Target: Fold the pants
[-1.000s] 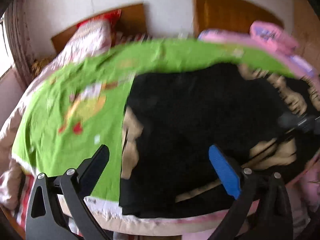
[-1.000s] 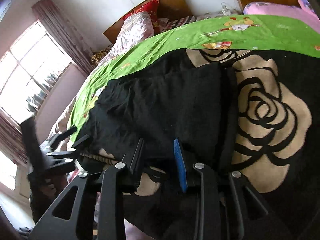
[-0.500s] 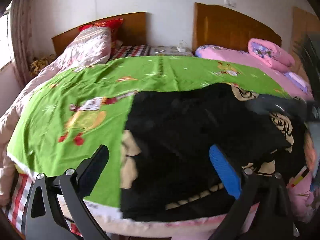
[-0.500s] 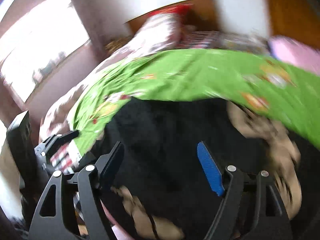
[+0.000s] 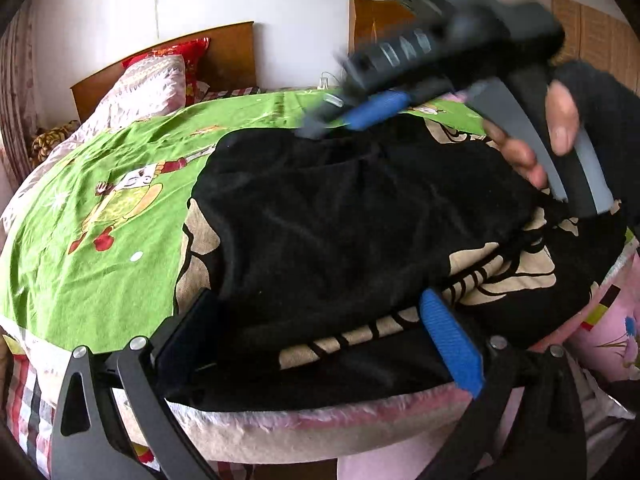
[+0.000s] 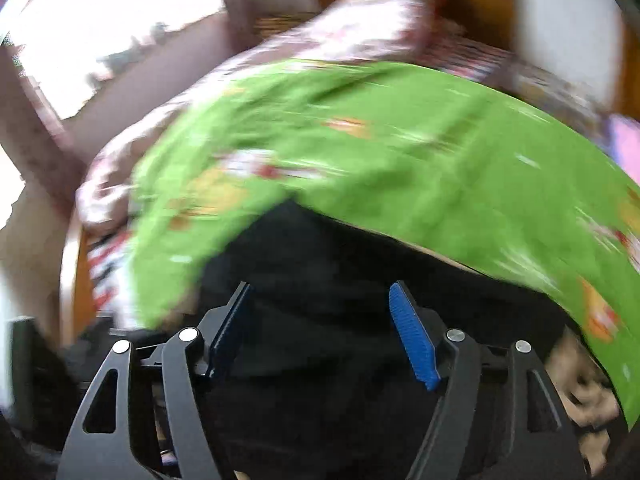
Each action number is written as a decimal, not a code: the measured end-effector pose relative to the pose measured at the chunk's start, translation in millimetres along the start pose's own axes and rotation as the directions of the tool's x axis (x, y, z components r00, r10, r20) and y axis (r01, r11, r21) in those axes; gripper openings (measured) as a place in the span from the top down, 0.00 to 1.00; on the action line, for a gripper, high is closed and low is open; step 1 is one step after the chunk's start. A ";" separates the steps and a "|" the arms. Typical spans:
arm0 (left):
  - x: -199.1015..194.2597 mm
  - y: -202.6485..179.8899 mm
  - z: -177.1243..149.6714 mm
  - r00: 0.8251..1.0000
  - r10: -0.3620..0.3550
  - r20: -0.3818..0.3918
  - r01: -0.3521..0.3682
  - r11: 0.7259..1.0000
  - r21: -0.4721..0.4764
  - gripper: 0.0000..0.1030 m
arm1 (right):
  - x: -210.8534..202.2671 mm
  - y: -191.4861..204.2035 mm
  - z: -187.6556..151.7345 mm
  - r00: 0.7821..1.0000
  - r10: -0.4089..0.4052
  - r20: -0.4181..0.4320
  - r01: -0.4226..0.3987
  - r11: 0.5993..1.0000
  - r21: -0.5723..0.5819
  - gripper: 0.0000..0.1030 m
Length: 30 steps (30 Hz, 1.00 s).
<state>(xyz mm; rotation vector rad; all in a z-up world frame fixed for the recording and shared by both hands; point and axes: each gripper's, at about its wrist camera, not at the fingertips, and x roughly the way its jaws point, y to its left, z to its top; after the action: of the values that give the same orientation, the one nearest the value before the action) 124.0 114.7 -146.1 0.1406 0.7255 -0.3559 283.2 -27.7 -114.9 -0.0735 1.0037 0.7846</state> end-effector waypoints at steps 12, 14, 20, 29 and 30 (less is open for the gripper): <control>-0.3 -0.4 2.4 1.000 0.007 -0.015 -0.007 1.000 -0.005 0.01 | 50.2 25.3 59.4 0.997 0.049 -0.064 -0.056 0.992 -0.117 0.30; 1.8 1.1 4.6 1.000 0.006 -0.016 -0.006 1.000 -0.004 0.01 | 56.8 32.3 59.8 0.985 0.146 -0.091 -0.156 0.981 -0.118 0.26; 3.0 -0.1 5.9 1.000 0.013 -0.027 -0.013 1.000 -0.006 0.01 | 80.1 9.0 69.3 0.985 0.153 -0.078 -0.159 0.985 -0.065 0.29; 5.7 -1.8 6.6 0.999 0.020 -0.029 -0.021 1.000 -0.012 0.01 | -3.5 5.5 27.6 1.000 -0.026 -0.003 0.026 0.998 -0.059 0.16; 5.5 -2.0 5.9 0.999 0.022 -0.029 -0.022 1.000 -0.013 0.01 | -7.0 9.7 20.8 0.998 -0.057 -0.018 0.056 0.995 -0.077 0.16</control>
<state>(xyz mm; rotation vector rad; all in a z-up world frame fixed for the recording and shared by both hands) 130.8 109.8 -145.4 0.1416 0.7538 -0.3288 290.3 -16.2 -95.0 -0.1755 0.9866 0.7717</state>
